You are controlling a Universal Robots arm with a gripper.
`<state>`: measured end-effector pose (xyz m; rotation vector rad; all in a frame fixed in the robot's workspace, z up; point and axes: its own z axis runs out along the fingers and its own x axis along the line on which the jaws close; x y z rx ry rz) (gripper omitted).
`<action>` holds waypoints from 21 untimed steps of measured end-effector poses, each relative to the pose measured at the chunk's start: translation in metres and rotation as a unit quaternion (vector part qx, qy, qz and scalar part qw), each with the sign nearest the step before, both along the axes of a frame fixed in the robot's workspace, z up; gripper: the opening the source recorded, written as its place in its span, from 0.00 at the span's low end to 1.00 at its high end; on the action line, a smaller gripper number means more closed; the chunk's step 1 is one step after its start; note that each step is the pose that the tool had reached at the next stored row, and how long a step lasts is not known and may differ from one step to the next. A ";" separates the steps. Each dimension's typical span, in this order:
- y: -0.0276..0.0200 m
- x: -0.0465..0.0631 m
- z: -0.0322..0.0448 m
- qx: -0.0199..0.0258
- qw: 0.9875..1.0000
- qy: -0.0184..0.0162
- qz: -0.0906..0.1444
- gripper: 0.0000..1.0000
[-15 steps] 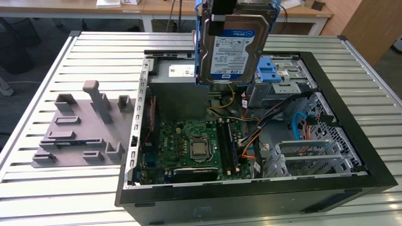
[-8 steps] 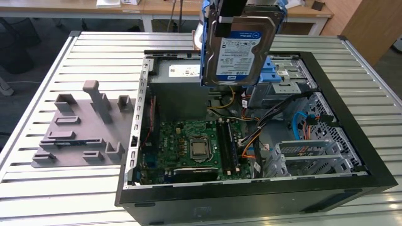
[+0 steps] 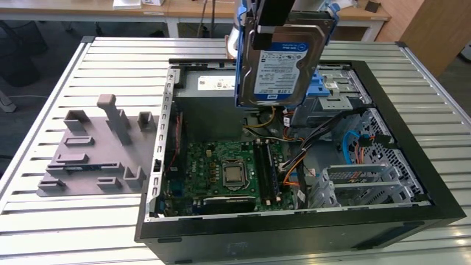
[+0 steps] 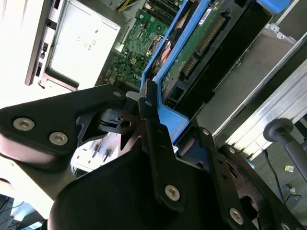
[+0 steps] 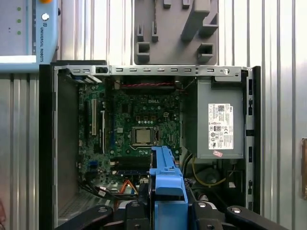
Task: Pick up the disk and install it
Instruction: 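Insert the disk into the insertion slot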
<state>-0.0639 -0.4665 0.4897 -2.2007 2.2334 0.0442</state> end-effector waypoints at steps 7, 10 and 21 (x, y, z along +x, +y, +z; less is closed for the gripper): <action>-0.0131 0.000 -0.0009 0.000 1.000 0.000 0.000 0.36; -0.0194 0.000 -0.0014 0.000 1.000 0.000 0.000 0.36; -0.0442 0.004 -0.0038 0.000 1.000 0.000 0.000 0.36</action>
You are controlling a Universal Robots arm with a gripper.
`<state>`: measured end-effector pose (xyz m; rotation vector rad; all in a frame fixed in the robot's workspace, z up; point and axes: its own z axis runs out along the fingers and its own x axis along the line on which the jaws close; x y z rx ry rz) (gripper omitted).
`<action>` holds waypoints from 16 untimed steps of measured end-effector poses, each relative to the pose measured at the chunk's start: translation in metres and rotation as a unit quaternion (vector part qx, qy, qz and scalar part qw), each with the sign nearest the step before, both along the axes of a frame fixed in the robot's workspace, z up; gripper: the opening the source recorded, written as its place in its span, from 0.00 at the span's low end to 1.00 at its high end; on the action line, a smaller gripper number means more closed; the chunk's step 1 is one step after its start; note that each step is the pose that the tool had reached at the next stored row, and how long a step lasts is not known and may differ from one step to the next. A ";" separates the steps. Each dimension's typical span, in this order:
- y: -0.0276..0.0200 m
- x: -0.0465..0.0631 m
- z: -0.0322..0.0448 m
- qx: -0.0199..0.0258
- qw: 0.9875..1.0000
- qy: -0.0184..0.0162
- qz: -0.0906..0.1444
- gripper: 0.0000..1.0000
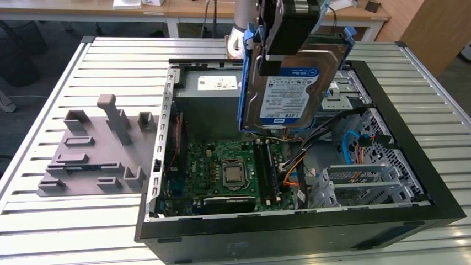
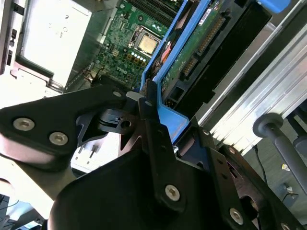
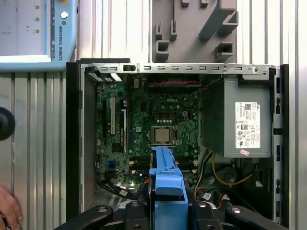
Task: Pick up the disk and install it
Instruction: 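Insert the disk into the insertion slot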
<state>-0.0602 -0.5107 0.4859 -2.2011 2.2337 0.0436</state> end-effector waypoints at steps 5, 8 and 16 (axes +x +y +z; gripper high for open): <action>-0.0053 0.011 -0.0008 0.000 1.000 0.000 0.000 0.36; -0.0080 0.018 -0.0014 0.000 1.000 0.000 0.000 0.36; -0.0208 0.026 -0.0048 0.000 1.000 0.000 0.000 0.36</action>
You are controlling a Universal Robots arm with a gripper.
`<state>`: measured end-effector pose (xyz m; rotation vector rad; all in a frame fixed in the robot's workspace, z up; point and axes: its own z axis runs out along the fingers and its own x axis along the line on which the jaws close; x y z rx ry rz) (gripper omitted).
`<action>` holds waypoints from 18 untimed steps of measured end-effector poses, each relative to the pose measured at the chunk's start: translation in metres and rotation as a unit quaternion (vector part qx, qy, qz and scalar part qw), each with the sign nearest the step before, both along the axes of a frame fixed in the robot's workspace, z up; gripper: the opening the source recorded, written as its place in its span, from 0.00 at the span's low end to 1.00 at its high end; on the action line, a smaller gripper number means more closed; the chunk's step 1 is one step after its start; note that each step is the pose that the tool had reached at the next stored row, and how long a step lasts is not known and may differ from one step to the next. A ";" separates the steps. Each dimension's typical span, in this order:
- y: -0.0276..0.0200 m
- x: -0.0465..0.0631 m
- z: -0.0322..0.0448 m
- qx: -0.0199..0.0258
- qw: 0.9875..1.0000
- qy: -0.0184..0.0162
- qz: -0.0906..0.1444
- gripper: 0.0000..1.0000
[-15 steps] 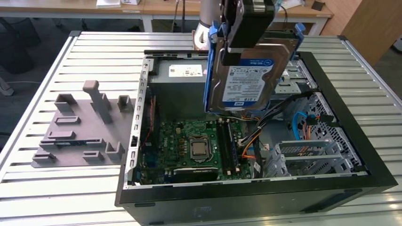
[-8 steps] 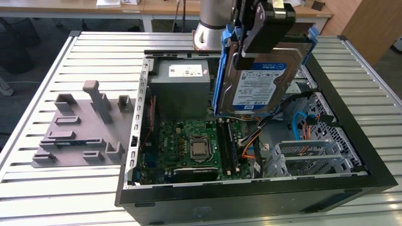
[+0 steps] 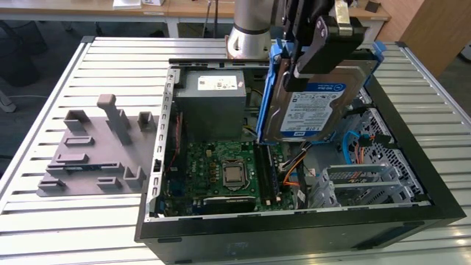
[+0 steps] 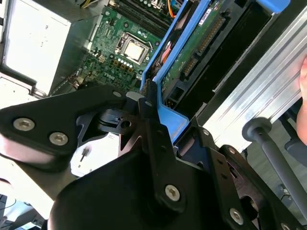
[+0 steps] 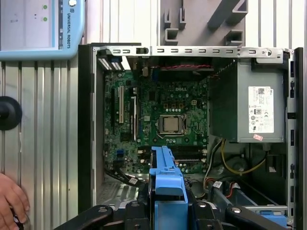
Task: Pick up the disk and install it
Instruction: 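Insert the disk into the insertion slot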
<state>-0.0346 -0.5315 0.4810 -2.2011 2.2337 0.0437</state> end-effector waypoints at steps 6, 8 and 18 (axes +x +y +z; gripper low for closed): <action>-0.0100 0.004 -0.0026 0.000 1.000 0.000 0.000 0.36; -0.0119 0.006 -0.0035 0.000 1.000 0.000 0.000 0.36; -0.0162 0.012 -0.0079 0.000 1.000 -0.001 0.000 0.36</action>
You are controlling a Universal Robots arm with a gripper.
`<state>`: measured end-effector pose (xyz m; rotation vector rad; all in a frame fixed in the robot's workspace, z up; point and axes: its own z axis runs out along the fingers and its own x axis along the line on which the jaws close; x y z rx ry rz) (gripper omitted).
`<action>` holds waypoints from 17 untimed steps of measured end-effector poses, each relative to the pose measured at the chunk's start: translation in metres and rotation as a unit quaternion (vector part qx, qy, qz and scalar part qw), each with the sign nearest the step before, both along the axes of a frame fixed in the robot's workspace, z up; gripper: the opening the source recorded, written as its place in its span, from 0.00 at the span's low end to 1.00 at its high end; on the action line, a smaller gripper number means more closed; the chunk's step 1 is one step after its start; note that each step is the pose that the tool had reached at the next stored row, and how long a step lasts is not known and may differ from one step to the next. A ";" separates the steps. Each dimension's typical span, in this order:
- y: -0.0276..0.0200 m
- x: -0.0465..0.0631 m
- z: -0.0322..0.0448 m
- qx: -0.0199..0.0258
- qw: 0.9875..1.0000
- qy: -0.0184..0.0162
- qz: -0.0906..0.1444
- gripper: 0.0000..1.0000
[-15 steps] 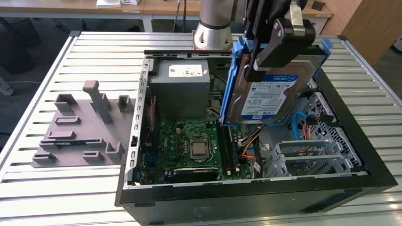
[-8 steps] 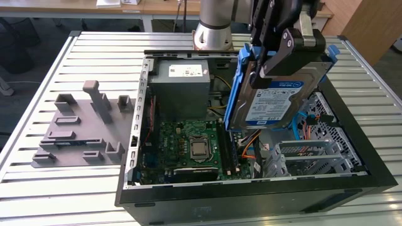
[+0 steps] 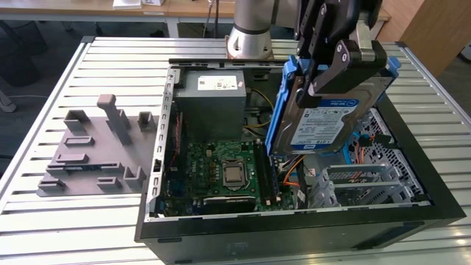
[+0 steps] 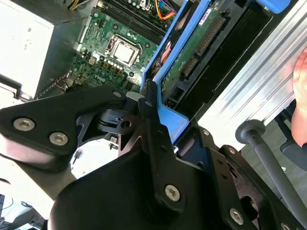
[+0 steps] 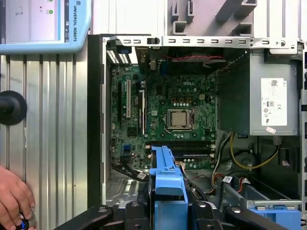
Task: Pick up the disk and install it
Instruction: 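Insert the disk into the insertion slot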
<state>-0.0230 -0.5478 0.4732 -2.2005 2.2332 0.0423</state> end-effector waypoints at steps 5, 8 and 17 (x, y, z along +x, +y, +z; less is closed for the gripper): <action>-0.0079 0.002 -0.0032 0.000 1.000 0.000 0.000 0.36; -0.0114 0.006 -0.0045 0.000 1.000 0.000 0.000 0.36; -0.0166 0.024 -0.0076 0.000 1.000 0.000 0.000 0.36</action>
